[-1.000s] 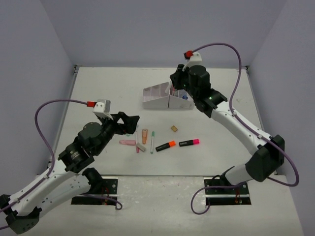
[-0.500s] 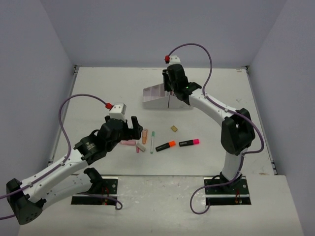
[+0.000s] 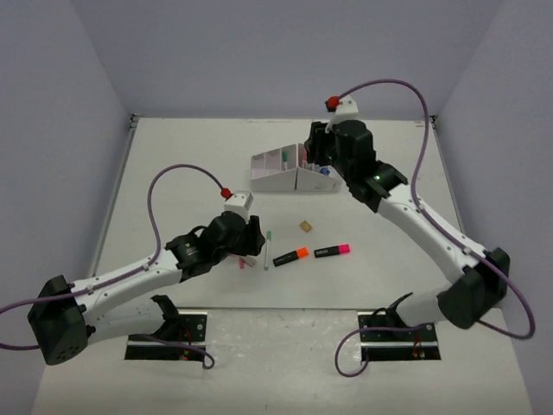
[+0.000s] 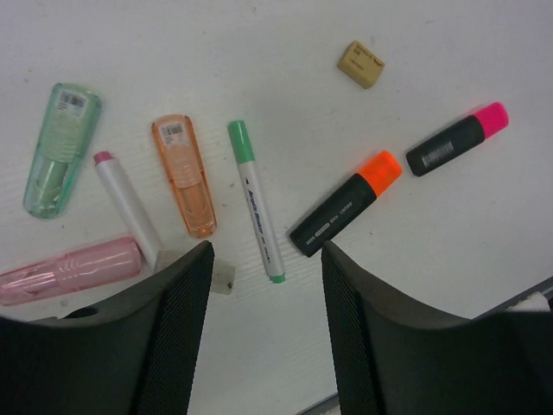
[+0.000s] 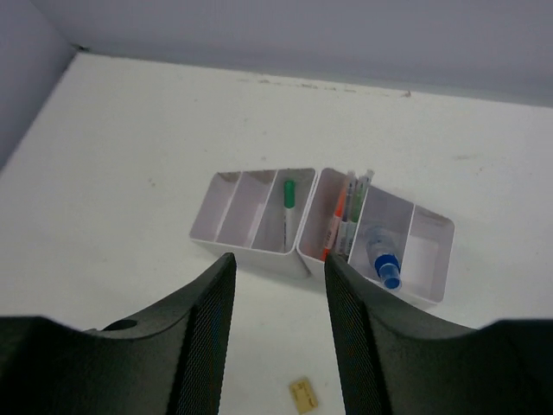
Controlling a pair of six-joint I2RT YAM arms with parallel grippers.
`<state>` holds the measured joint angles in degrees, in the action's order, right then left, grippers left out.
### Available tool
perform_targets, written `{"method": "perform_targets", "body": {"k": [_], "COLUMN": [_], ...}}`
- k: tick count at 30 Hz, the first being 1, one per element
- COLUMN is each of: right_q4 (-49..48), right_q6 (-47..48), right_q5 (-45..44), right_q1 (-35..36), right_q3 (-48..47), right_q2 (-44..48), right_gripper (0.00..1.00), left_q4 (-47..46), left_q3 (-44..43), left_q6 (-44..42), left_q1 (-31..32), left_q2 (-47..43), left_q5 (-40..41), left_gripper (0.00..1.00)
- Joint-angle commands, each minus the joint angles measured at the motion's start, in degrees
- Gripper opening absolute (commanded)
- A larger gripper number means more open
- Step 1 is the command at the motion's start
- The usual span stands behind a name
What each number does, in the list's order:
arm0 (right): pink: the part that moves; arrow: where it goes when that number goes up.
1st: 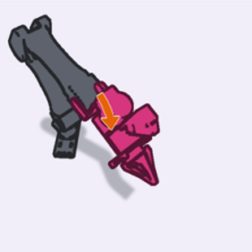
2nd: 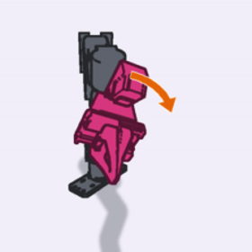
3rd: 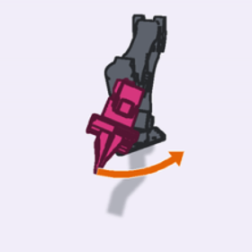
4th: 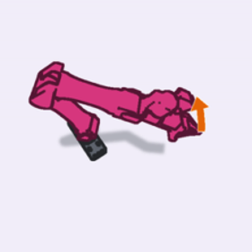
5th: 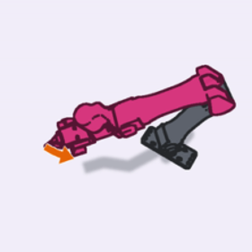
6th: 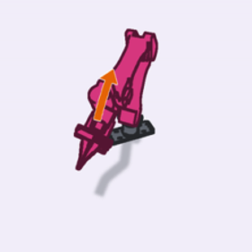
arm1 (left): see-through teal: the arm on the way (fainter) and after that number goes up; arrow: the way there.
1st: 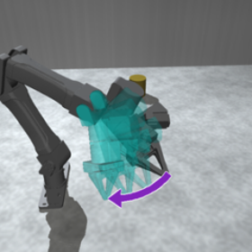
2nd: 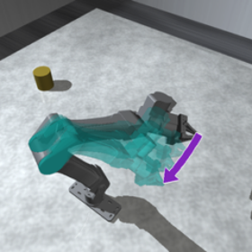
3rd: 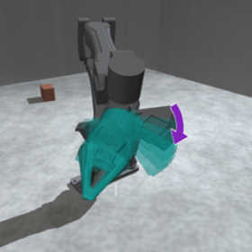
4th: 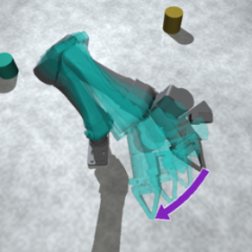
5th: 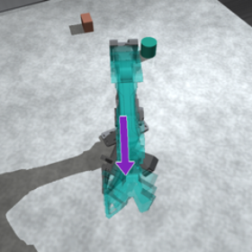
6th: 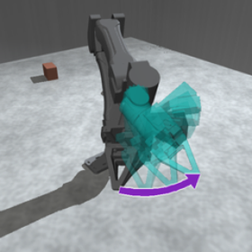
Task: Sort the stationery into containers
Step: Place the pen in the storage box, then pick up the pen from the center of the board.
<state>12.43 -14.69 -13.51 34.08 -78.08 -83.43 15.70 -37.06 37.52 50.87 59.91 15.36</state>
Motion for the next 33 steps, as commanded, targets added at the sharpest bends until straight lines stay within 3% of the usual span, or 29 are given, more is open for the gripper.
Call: {"method": "perform_targets", "body": {"k": [1,7,19,24,29,33], "right_q4": [-0.7,-1.6,-1.3,-1.4,-3.6,-3.8], "right_q6": [-3.9,-6.7,-7.6,-7.6,-8.5,-9.5], "right_q5": [2.7,7.3,10.2,11.3,15.6,17.8], "right_q1": [1.1,1.3,1.6,1.6,1.4,0.8], "right_q3": [7.4,20.8,24.7,25.1,26.9,27.5], "right_q2": [14.0,24.6,28.9,30.6,32.6,31.5], "right_gripper": [0.48,0.48,0.47,0.47,0.50,0.51], "left_q4": [-5.1,-6.7,-11.9,-10.3,-8.7,-7.7], "left_q3": [-1.9,-3.4,-5.7,-6.8,-7.8,-8.4], "left_q6": [0.9,1.1,0.7,1.2,1.0,0.3], "left_q1": [2.9,3.5,3.5,3.6,3.9,3.9], "left_q2": [7.0,15.9,29.2,32.4,34.0,33.2], "left_q5": [1.3,2.9,1.0,2.4,4.3,5.1], "left_gripper": [0.55,0.44,0.34,0.25,0.02,0.00]}}
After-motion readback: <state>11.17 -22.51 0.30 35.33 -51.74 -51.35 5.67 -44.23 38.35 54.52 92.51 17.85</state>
